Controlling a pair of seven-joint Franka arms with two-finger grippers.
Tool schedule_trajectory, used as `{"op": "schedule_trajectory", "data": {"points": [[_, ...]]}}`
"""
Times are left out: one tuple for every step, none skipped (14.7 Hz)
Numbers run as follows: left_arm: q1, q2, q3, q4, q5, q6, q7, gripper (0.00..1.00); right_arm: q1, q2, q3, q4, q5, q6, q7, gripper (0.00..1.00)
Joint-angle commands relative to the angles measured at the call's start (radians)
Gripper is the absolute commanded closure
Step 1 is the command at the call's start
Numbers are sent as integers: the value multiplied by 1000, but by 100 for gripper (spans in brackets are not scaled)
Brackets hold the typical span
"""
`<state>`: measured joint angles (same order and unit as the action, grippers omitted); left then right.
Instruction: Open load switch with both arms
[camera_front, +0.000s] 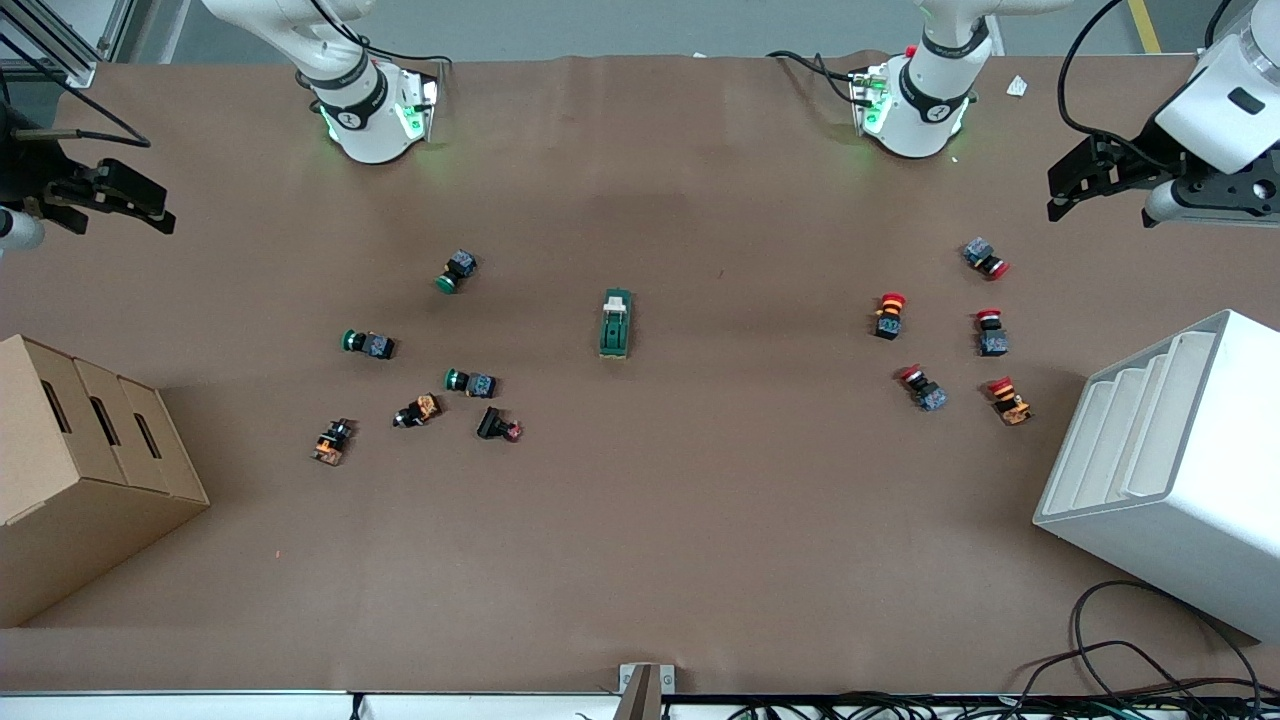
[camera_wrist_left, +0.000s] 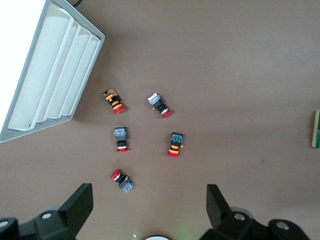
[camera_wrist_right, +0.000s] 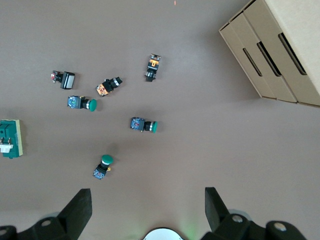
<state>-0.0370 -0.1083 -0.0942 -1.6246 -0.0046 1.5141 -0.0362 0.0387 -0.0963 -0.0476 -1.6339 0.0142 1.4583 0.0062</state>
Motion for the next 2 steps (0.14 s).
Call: {"op": "schedule_trajectory", "data": {"points": [[9, 15, 1, 37, 17, 3, 12, 0, 0, -36, -9, -40, 35, 22, -11, 0], [8, 22, -1, 41, 17, 3, 3, 0, 1, -36, -9, -40, 35, 27, -12, 0]]}}
